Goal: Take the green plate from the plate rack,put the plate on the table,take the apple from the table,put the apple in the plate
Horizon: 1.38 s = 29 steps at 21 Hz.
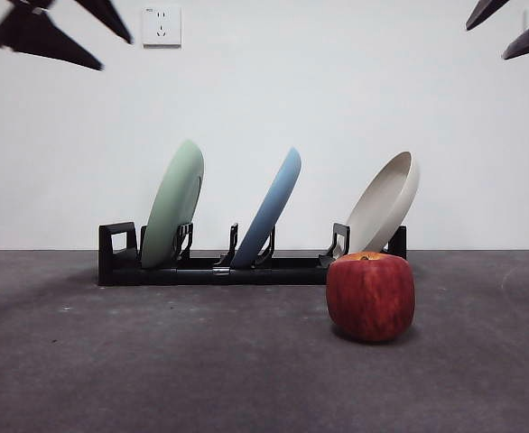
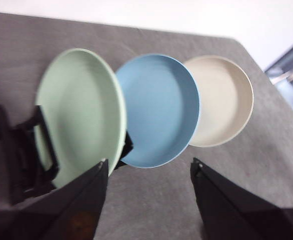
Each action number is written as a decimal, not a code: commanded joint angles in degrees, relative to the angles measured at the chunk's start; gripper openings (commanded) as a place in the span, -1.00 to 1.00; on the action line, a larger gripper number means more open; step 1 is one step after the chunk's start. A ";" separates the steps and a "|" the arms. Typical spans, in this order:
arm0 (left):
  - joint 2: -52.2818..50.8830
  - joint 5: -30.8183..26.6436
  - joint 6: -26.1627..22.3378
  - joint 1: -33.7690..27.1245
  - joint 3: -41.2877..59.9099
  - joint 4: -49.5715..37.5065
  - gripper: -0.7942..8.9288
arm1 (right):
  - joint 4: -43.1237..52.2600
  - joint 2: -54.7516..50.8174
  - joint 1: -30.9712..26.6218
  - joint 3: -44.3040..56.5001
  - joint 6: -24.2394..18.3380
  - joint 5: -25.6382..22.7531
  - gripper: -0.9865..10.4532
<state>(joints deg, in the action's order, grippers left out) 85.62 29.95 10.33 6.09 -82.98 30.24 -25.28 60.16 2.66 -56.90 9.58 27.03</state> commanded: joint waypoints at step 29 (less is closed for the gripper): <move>28.30 -11.17 -5.75 8.39 -20.48 0.74 -0.83 | -2.73 2.10 0.92 -0.31 -0.46 -0.20 -0.39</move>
<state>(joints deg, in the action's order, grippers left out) 113.71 18.76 6.35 14.55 -103.42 30.89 -28.23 62.00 3.42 -56.90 9.58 26.94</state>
